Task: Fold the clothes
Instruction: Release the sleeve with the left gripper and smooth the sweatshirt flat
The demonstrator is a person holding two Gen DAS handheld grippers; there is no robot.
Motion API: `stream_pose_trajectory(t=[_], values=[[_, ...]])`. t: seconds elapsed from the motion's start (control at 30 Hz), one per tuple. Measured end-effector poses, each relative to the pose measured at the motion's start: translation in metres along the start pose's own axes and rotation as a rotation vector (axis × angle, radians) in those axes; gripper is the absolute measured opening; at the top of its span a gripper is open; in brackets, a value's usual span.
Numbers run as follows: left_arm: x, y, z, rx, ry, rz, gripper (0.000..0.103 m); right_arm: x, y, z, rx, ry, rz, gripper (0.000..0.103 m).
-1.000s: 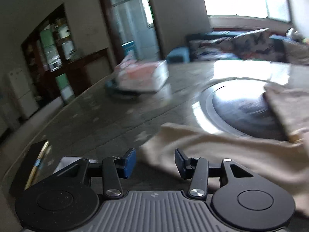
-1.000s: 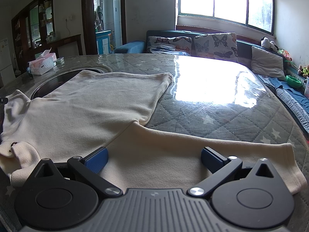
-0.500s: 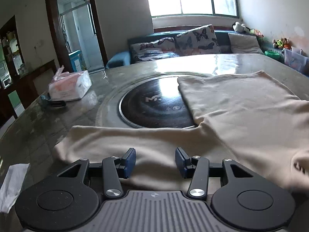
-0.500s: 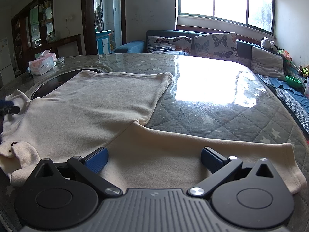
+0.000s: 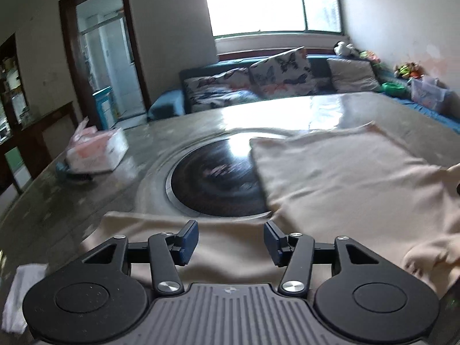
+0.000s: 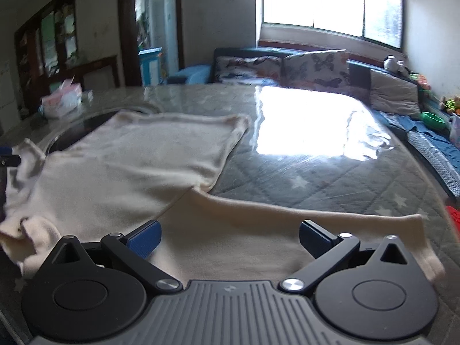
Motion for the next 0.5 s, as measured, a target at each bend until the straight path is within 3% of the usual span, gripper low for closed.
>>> stream_pose_trajectory(t=[0.2, 0.5], values=[[-0.020, -0.009, -0.014, -0.005, -0.015, 0.035, 0.056, 0.008, -0.014, -0.006, 0.037, -0.035, 0.038, 0.103], [-0.001, -0.039, 0.023, 0.093, 0.041, 0.070, 0.064, 0.012, -0.020, -0.011, 0.018, -0.023, 0.038, 0.103]])
Point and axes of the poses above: each gripper's, at about its wrist camera, not at the fingertips, and x roughly against the way its jaws point, z to its left, y to its top, the point moved 4 cm from there along -x, roughly the way its jaws point, and after that the axes turned 10 degrees about -z, right-handed, at the moved point
